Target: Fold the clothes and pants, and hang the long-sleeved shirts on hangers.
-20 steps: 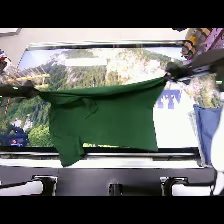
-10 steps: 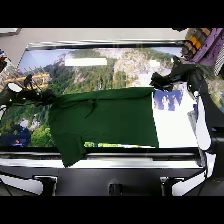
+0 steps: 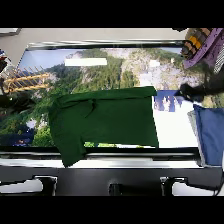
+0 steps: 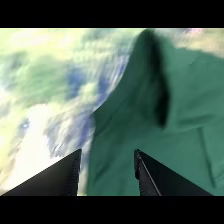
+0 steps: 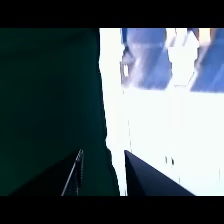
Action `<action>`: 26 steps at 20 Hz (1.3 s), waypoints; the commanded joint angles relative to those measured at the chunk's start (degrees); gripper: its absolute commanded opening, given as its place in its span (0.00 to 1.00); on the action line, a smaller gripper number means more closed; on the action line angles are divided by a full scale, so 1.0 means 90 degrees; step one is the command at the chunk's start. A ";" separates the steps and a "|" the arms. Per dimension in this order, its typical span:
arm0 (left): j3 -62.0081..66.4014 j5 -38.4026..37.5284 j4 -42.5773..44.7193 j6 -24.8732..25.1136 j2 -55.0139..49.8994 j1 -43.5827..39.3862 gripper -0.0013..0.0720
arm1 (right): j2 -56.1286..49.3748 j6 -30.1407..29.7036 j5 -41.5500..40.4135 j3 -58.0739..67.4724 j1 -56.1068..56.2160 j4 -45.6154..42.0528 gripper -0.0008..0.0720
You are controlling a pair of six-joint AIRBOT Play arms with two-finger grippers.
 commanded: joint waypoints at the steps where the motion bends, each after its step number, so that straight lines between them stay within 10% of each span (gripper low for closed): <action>1: -0.1127 -0.0112 -0.0012 0.0046 0.0515 0.0410 0.55 | 0.1200 -0.0253 -0.0245 -0.2285 -0.0554 -0.0049 0.45; 9: -0.2521 -0.0114 -0.0114 0.0024 0.1032 0.0355 0.55 | 0.2222 -0.0483 0.0644 -0.5272 -0.0537 0.0279 0.45; 26: -0.2521 -0.0061 -0.0134 0.0024 0.1214 0.0355 0.55 | 0.2215 -0.0901 0.1416 -0.6062 -0.0537 0.0879 0.53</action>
